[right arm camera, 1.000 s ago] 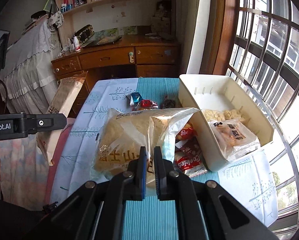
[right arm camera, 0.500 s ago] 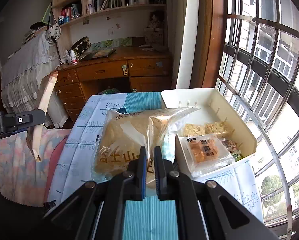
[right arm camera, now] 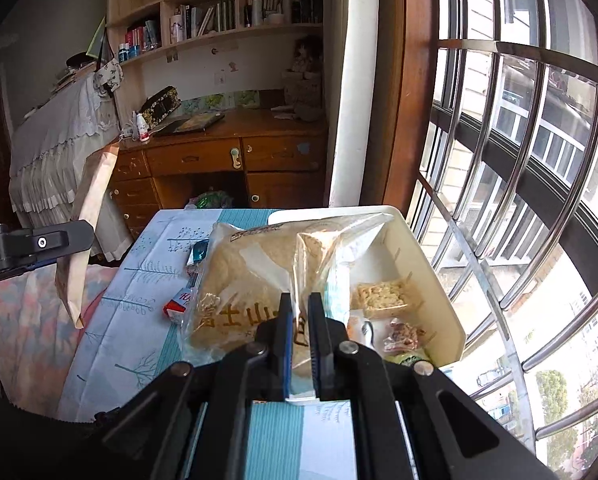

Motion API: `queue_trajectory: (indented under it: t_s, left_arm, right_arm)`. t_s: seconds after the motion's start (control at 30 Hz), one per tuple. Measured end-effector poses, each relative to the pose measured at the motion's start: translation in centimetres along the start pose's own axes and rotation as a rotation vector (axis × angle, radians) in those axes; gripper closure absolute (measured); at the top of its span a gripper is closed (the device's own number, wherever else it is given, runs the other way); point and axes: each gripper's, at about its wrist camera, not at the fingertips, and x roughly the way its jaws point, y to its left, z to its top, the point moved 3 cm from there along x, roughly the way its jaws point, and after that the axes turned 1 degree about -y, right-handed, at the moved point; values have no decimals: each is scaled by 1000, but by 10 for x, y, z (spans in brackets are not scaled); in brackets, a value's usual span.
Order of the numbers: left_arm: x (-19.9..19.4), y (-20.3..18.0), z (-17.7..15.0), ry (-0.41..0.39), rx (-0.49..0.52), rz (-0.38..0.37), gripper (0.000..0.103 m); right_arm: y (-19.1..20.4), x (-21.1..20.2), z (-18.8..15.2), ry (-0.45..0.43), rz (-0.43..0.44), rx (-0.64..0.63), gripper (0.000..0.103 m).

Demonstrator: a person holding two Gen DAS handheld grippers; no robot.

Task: Organize snacks
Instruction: 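Lift both held packs into the white tray and open both grippers, then withdraw both grippers from the tray toward the remaining snacks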

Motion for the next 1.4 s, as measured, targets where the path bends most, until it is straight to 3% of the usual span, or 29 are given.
queue_trajectory:
  t_s: [0.5,0.67,0.83,0.93,1.0,1.07,1.23,1.4]
  left_arm:
    - [74,-82,9,-64,-46,-7,44]
    - [97,-103,15,-62,-23,0,44]
    - [124,-114,14,-5,-22,20,43]
    - [129,-116,12,-3,-35,22,36]
    - [130,-116,10,-6,-40,33,34]
    - [132,-115,9,-4,-44,49,34]
    - [131,-104,4,16,-78,98,32]
    - [122,-88,-4,50,-102,152,32]
  right_arm:
    - [-79,21,6,-20,-17,-185,96]
    - [-84,29,11,-43,25,-266,96]
    - [-87,47,10,-17,66,-327,95]
    - [-91,55,3,27,75,-370,87]
    - [-99,53,0,25,86,-361,72]
    - [-105,53,-1,23,81,-352,66]
    - [-115,53,-1,27,96,-317,65]
    - [-122,53,0,7,87,-324,54]
